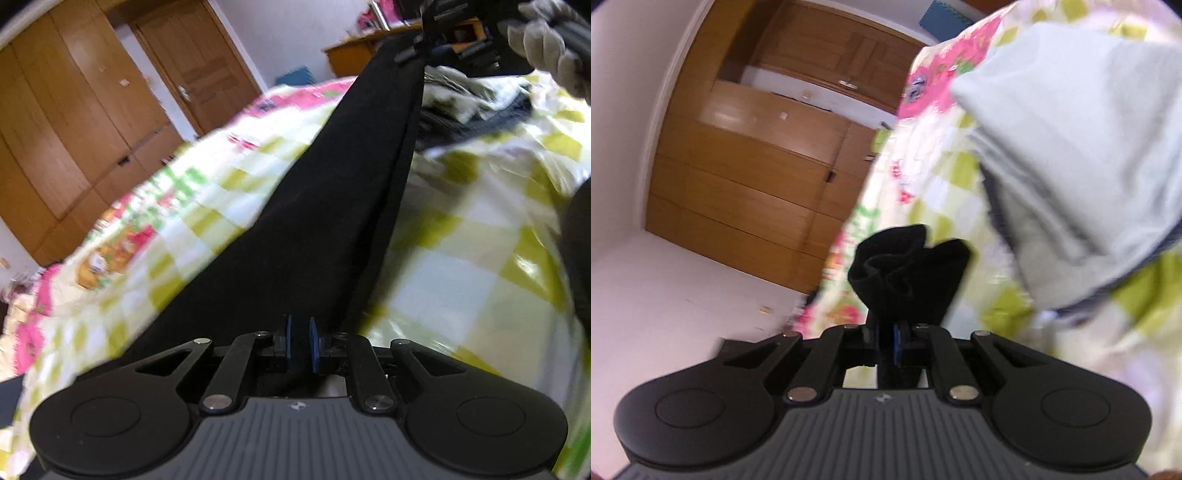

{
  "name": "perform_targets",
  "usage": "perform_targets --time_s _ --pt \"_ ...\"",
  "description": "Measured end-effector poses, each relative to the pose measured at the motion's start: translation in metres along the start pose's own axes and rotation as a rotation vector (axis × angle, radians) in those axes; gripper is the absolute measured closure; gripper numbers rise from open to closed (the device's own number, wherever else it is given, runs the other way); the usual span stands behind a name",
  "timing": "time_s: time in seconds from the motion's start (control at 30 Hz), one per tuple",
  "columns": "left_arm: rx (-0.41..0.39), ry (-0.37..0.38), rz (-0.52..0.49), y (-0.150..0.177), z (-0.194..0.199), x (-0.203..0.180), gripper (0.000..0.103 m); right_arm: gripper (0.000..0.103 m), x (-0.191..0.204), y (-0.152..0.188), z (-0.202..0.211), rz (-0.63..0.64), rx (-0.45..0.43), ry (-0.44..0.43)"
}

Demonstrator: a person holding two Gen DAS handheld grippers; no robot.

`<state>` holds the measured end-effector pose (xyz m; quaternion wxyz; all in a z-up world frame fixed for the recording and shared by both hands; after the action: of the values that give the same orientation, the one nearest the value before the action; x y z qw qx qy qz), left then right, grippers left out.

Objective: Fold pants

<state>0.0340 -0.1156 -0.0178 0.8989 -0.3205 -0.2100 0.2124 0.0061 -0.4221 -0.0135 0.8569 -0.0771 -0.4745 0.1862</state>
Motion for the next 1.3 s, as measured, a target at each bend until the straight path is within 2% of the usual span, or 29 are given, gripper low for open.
perform_targets --time_s 0.1,0.17,0.23,0.33,0.43,0.53,0.6,0.77,0.9,1.03,1.07,1.13,1.2,1.3 --pt "0.074 0.033 0.012 0.014 -0.016 -0.008 0.075 0.095 -0.041 0.004 -0.02 -0.114 0.049 0.104" --pt "0.068 0.021 0.012 0.016 -0.009 -0.009 0.075 0.095 -0.046 0.006 -0.018 -0.156 0.047 0.093" --pt "0.037 0.002 0.024 0.014 0.006 -0.003 0.074 0.095 -0.038 0.004 -0.015 -0.135 0.039 0.08" --pt "0.032 -0.056 0.039 0.017 0.014 0.012 0.073 0.095 -0.02 -0.002 -0.013 -0.08 0.015 0.083" --pt "0.127 -0.024 0.15 0.039 0.001 0.029 0.071 0.095 -0.017 0.001 -0.02 -0.066 0.019 0.136" --pt "0.102 -0.008 0.21 0.049 0.014 0.031 0.071 0.095 -0.013 0.006 -0.02 -0.061 0.013 0.146" --pt "0.07 -0.007 0.214 0.052 0.03 0.029 0.07 0.095 -0.015 0.006 -0.015 -0.057 0.01 0.16" --pt "0.053 -0.127 0.178 0.069 0.056 0.035 0.07 0.095 -0.014 0.013 -0.014 -0.027 0.002 0.202" --pt "-0.005 -0.161 0.233 0.078 0.075 0.053 0.069 0.095 -0.01 0.018 -0.011 0.007 -0.008 0.228" --pt "-0.006 -0.206 0.24 0.078 0.063 0.073 0.069 0.094 -0.007 0.02 -0.011 0.018 -0.01 0.249" --pt "0.015 -0.197 0.256 0.081 0.057 0.077 0.069 0.094 -0.007 0.02 -0.011 0.022 -0.011 0.253" --pt "0.112 -0.15 0.323 0.095 0.042 0.082 0.069 0.094 -0.006 0.019 -0.012 0.026 -0.012 0.26" --pt "0.126 -0.118 0.348 0.104 0.045 0.078 0.07 0.094 -0.003 0.02 -0.013 0.036 -0.015 0.254" --pt "0.121 -0.08 0.331 0.102 0.058 0.065 0.075 0.094 -0.001 0.022 -0.015 0.042 -0.012 0.25"
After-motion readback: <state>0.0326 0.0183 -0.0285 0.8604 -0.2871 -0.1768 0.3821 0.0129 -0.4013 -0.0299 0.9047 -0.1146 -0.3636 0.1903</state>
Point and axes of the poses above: each gripper's, at about its wrist camera, not at the fingertips, and z roughly against the way its jaws point, x to its left, y to its underside, the point moved 4 cm from there along -z, roughly the way its jaws point, and after that the axes turned 13 degrees about y, right-handed, at the moved point
